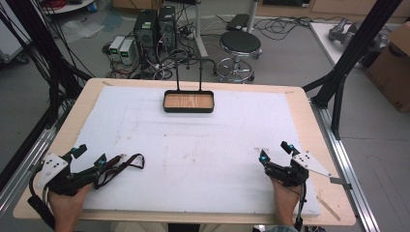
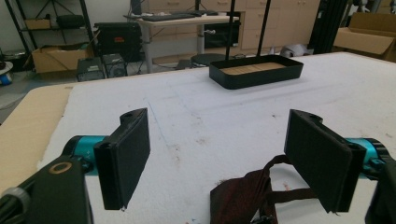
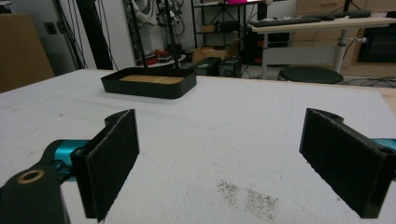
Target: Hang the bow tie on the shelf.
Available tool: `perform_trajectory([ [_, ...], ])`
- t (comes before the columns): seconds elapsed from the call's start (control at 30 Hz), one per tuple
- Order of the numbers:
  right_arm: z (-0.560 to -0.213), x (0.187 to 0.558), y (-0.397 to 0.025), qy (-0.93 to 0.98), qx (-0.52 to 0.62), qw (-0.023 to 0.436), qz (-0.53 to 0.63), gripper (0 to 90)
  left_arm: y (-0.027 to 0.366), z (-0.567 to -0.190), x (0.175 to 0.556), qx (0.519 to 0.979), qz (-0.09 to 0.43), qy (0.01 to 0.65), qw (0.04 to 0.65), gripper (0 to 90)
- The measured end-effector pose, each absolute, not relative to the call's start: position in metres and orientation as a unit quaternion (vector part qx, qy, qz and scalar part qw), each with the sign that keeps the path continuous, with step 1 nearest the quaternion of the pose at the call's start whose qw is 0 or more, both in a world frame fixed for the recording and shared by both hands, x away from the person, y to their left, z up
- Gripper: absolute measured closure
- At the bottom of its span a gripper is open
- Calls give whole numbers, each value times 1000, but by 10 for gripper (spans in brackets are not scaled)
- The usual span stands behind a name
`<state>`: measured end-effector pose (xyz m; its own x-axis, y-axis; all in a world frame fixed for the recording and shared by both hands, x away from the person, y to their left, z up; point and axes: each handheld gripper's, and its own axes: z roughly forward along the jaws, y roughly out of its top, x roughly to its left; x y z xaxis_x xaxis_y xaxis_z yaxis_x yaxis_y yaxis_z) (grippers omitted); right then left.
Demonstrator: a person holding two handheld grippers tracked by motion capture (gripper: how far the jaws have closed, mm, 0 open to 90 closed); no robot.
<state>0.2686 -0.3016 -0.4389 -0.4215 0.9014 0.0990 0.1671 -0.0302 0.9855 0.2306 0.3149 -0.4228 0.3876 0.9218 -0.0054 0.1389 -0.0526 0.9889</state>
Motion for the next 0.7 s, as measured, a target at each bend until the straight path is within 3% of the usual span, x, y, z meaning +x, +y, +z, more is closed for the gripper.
perform_trajectory([
  [0.7,-439,269,-301,621,433,320,569,110,317,-423,230,626,360,426,545,228],
])
